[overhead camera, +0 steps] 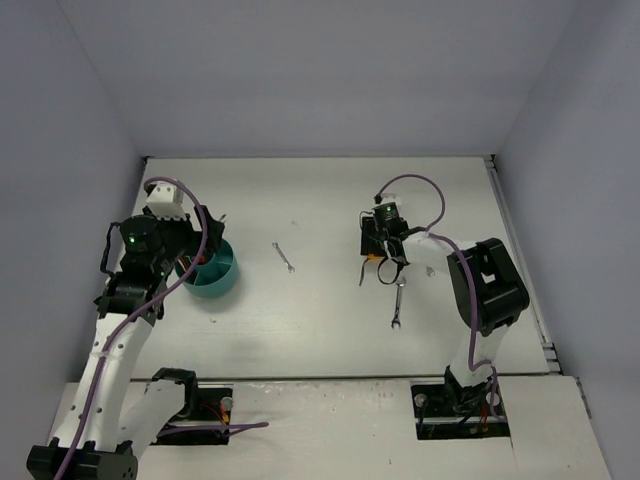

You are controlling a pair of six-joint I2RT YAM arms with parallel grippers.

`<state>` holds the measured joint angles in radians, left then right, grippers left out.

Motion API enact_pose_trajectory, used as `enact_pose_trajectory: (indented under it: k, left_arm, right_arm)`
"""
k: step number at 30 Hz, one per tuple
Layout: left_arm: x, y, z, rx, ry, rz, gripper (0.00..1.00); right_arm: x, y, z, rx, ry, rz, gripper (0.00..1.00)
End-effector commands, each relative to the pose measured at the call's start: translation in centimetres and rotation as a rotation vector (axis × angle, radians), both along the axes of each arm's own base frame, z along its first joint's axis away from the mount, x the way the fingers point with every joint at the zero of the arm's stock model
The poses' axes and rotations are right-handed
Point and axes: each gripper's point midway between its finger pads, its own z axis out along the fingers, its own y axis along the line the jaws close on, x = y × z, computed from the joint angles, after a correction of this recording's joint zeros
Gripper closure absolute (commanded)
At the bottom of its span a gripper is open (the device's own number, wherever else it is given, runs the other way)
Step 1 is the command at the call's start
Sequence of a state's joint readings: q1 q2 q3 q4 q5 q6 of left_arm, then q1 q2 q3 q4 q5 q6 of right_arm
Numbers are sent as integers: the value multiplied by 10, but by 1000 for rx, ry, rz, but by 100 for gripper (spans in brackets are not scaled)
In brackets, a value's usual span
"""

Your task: Sort the tools into containers

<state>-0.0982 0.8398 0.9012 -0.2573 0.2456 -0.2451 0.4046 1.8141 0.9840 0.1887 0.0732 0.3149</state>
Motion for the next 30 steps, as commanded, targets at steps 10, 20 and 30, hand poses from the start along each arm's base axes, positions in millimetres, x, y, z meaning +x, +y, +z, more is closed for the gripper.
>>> enact_pose_trajectory:
  k: [10,20,30]
  left_arm:
    - [-6,-72,42,-367,-9,-226,27]
    - [-17,-155,82,-513,-37,-314,27]
    - [0,-216,73,-468,13,-337,27]
  right_arm:
    - [-18,52,52,54,-111,188,93]
    - [-59,117,176,295,-376,417,91]
    - [-99,134,227,396,-523,598,89]
